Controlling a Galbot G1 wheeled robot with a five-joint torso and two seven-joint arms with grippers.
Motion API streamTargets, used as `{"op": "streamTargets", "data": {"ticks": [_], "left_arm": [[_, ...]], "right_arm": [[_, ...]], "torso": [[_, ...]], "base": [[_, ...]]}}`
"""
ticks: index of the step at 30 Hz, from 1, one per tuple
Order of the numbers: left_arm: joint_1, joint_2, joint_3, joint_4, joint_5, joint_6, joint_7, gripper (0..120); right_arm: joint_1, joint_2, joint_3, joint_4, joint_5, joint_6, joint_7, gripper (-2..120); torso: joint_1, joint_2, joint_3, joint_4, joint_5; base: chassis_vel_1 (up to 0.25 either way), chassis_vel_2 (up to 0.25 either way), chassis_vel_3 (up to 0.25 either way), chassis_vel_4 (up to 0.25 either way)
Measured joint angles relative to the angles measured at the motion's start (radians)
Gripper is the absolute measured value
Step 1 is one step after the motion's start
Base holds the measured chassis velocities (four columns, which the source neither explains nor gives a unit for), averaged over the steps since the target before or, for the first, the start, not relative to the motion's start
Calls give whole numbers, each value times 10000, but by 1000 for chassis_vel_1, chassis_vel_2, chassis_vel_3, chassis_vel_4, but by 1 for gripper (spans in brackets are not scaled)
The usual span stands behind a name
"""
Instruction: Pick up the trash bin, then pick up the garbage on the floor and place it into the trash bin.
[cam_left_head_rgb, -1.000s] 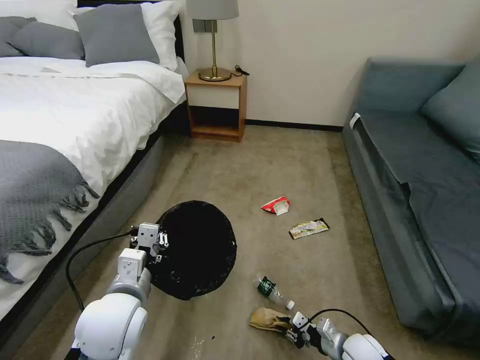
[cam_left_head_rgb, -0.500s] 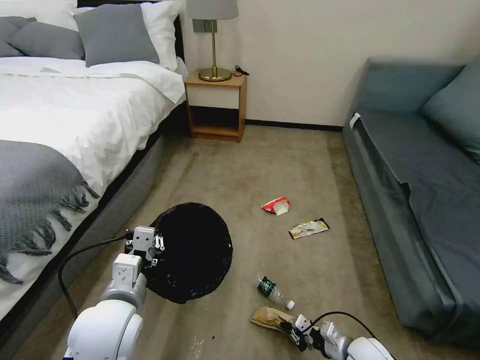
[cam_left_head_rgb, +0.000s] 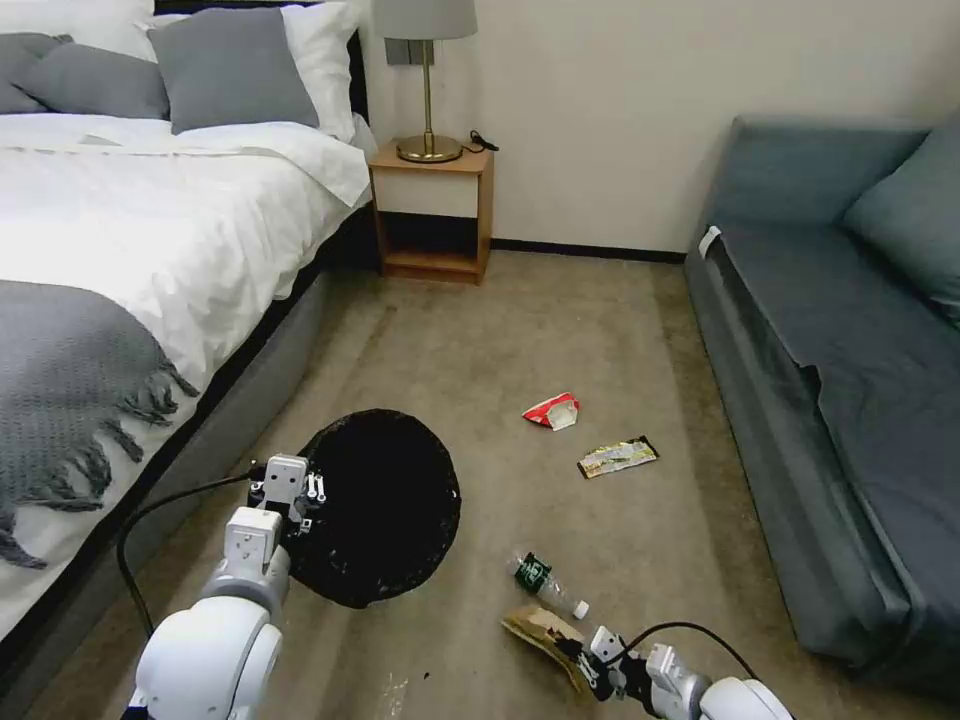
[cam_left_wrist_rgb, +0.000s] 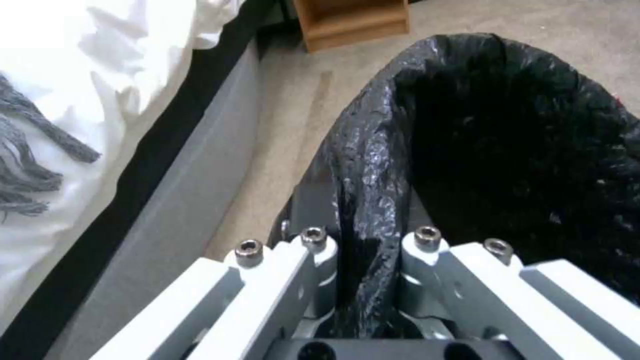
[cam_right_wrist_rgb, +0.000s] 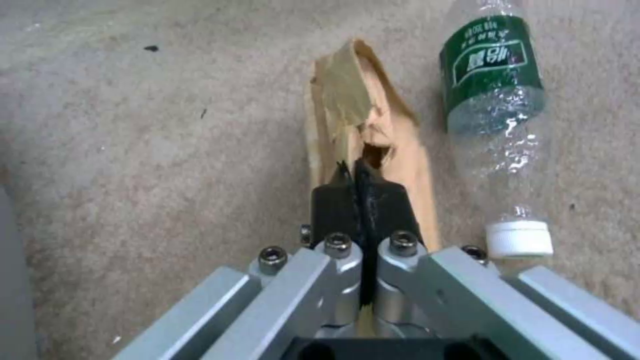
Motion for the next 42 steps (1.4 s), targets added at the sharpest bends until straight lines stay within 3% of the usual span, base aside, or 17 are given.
{"op": "streamTargets", "data": {"ticks": [24,35,42], "left_arm": [[329,409,-625,-591,-69,124,121,7],[426,269,-391,-721,0,30,297,7],[24,130,-80,-330,-85,-140,536,7]], "right_arm": [[-766,-113,2142,3014,702,849,-455,0],[-238,-65,2688,3956,1414,818,-739,0],[371,78,2210,5059,2204,167,-1063,0]], "torso": [[0,1,0,0,1],[0,0,0,1,0],[0,0,0,0,-1]], "base": [[0,0,0,0],[0,0,0,0],[0,0,0,0]]}}
